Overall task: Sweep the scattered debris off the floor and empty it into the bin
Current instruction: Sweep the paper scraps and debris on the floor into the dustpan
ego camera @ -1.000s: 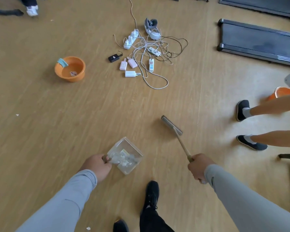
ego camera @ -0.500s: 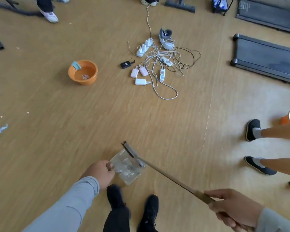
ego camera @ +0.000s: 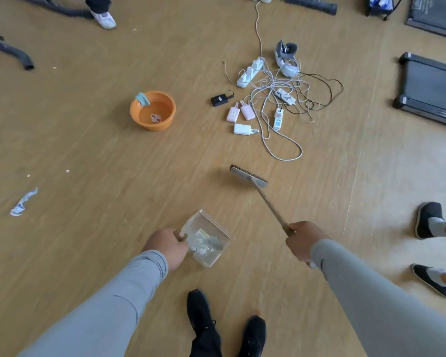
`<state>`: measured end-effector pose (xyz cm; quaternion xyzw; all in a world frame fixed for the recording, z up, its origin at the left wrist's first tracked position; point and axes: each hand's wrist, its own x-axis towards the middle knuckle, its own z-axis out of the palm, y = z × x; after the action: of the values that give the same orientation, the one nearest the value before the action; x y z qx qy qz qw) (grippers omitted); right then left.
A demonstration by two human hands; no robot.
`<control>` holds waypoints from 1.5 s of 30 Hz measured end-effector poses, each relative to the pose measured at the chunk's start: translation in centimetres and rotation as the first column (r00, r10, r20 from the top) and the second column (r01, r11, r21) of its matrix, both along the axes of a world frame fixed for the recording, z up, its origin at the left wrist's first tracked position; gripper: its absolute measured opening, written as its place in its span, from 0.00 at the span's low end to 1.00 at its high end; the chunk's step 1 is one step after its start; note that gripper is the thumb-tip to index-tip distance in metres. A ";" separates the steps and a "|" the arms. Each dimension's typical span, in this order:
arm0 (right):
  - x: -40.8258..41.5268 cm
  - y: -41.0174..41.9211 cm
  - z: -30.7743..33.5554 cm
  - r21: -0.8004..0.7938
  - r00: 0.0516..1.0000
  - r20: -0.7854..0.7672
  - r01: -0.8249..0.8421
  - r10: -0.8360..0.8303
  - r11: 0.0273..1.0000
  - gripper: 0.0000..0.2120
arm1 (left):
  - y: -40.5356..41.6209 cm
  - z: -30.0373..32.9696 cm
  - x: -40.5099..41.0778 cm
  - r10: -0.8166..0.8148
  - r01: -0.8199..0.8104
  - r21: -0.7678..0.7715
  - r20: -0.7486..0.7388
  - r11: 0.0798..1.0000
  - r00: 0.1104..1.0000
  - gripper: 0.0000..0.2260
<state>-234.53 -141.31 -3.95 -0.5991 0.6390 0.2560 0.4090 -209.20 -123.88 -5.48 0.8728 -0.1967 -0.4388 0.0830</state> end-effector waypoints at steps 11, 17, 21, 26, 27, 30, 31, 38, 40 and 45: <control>-0.1 4.6 6.9 0.252 0.959 -0.128 -0.215 0.252 0.944 0.21 | -2.2 -0.2 1.8 -0.021 0.021 -0.012 -0.006 1.000 1.000 0.06; -4.3 4.6 15.6 0.279 0.995 -0.102 0.011 0.018 0.960 0.15 | 1.0 1.6 1.6 -0.030 0.029 -0.004 -0.086 1.000 0.996 0.04; -6.4 6.5 17.2 0.184 0.997 -0.059 0.053 -0.043 0.982 0.16 | 4.5 4.7 1.2 0.052 -0.054 -0.022 -0.099 0.998 0.994 0.07; -8.7 8.4 17.0 0.108 1.000 0.013 0.000 -0.001 0.994 0.16 | 10.3 9.5 -2.3 0.186 -0.189 -0.078 -0.039 0.979 0.982 0.13; -9.1 8.8 16.9 0.105 0.999 0.043 -0.002 -0.002 0.994 0.14 | 11.7 10.1 -3.4 0.220 -0.222 -0.091 -0.031 0.971 0.975 0.16; -11.1 10.3 16.4 0.106 0.987 0.157 -0.056 0.039 0.993 0.07 | 16.1 12.1 -7.5 0.300 -0.299 -0.120 -0.010 0.947 0.954 0.10; -12.1 10.8 16.0 0.107 0.980 0.197 -0.060 0.038 0.992 0.08 | 17.6 12.4 -9.0 0.326 -0.324 -0.136 -0.004 0.936 0.945 0.10; -21.2 15.1 11.5 0.187 0.945 0.324 -0.118 0.052 0.975 0.06 | 29.9 15.5 -20.3 0.551 -0.525 -0.232 0.064 0.819 0.832 0.09; -23.2 16.2 10.5 0.153 0.945 0.308 -0.165 0.112 0.974 0.07 | 33.8 17.1 -23.3 0.613 -0.582 -0.244 0.073 0.775 0.786 0.06; -25.5 20.5 9.7 0.145 0.926 0.256 -0.322 0.279 0.936 0.06 | 43.9 20.2 -29.3 0.768 -0.738 -0.258 0.024 0.623 0.640 0.05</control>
<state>-259.99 -120.82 5.72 -0.6755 0.4609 0.3023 0.4897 -238.54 -80.02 14.74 0.8863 0.1341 -0.2794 0.3440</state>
